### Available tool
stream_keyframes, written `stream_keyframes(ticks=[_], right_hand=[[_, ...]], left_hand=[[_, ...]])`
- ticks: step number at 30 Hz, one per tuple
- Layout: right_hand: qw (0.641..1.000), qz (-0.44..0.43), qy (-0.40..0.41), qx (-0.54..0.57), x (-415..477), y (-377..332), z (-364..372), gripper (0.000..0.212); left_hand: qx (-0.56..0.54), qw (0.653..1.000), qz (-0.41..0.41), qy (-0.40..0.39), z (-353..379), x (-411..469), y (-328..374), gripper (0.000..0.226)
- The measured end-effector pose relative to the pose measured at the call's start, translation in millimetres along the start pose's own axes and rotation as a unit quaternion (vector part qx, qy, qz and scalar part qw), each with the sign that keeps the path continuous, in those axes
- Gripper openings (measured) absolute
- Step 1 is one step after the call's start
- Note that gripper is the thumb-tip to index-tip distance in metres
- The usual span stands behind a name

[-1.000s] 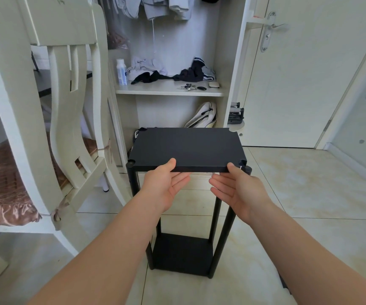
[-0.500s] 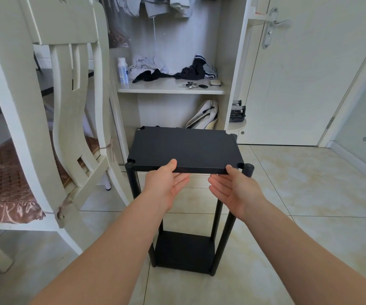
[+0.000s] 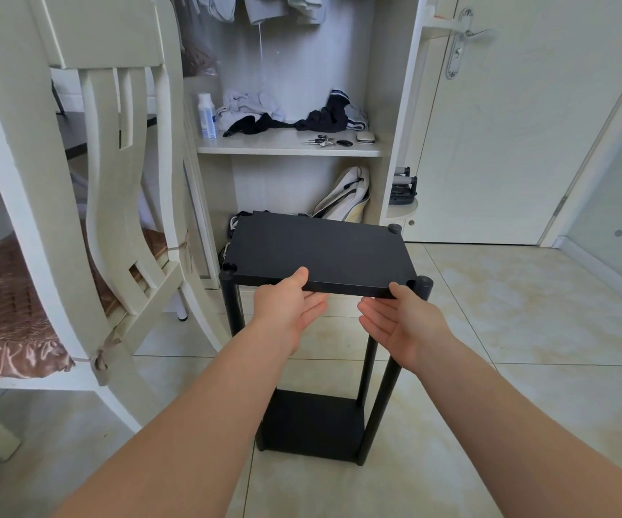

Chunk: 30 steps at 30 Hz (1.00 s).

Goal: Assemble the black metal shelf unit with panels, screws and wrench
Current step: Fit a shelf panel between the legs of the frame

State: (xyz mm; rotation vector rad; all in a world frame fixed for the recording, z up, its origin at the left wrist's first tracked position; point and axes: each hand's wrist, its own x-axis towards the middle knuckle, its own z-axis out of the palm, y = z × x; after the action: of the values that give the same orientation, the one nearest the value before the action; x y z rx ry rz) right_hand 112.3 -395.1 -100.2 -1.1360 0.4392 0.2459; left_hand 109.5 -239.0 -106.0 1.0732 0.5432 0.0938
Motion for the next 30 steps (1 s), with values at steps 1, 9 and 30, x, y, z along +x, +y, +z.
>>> stream_keyframes(ticks=[1,9,30], right_hand=[[1.000,-0.001,0.004,-0.001,0.6,-0.3,-0.3,0.025],[1.000,-0.002,0.016,0.004,3.2,0.6,-2.0,0.024],[0.999,-0.013,0.044,-0.014,9.9,3.7,-15.7,0.030]], left_hand=[[0.002,1.000,-0.001,0.001,1.1,0.1,-0.9,0.022],[-0.010,1.000,-0.008,-0.010,3.4,-4.3,-6.3,0.020],[0.006,0.999,-0.016,-0.040,11.8,-24.4,-20.9,0.008]])
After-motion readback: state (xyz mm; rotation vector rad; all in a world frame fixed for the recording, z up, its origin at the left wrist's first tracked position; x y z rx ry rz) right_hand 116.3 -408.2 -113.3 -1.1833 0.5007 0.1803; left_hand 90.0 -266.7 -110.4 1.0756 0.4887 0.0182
